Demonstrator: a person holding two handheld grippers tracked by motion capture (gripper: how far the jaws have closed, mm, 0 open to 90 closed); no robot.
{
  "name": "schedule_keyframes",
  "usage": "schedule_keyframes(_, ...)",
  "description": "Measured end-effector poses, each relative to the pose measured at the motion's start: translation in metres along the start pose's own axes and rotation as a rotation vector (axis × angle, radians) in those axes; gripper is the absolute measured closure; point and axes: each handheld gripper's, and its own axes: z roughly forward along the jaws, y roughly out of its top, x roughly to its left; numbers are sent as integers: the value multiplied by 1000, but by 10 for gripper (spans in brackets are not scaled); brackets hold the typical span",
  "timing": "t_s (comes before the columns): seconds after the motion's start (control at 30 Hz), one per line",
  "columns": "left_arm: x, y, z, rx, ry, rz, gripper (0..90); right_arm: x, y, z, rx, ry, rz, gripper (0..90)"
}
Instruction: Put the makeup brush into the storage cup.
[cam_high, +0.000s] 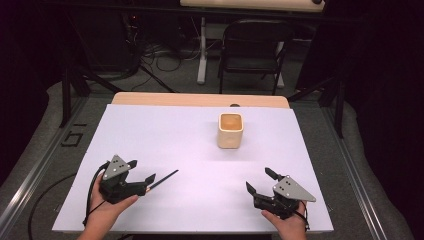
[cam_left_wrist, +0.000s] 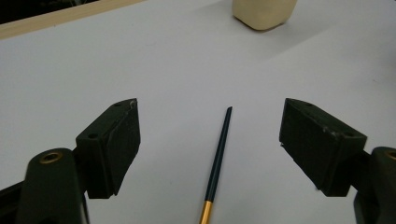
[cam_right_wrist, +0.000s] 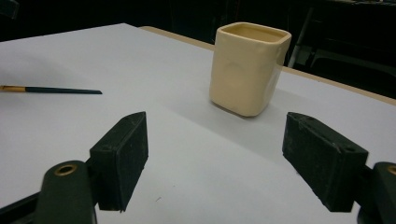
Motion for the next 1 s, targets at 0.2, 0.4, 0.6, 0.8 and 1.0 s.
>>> schedule_keyframes(0.2,2,10,-1,57,-5,-1,225,-2,-1,1,9,-3,7,223)
schedule_keyframes(0.4,4,18,-2,121,-16,4,225,-1,-2,2,11,-2,7,223)
schedule_keyframes(0.6,5,24,-1,170,-19,18,225,-2,-2,2,12,-2,7,224)
schedule_keyframes(0.8,6,29,1,218,-21,26,225,-2,-3,3,8,-2,6,226)
schedule_keyframes(1.0,6,34,3,268,-21,38,225,-2,-3,3,11,-1,4,225)
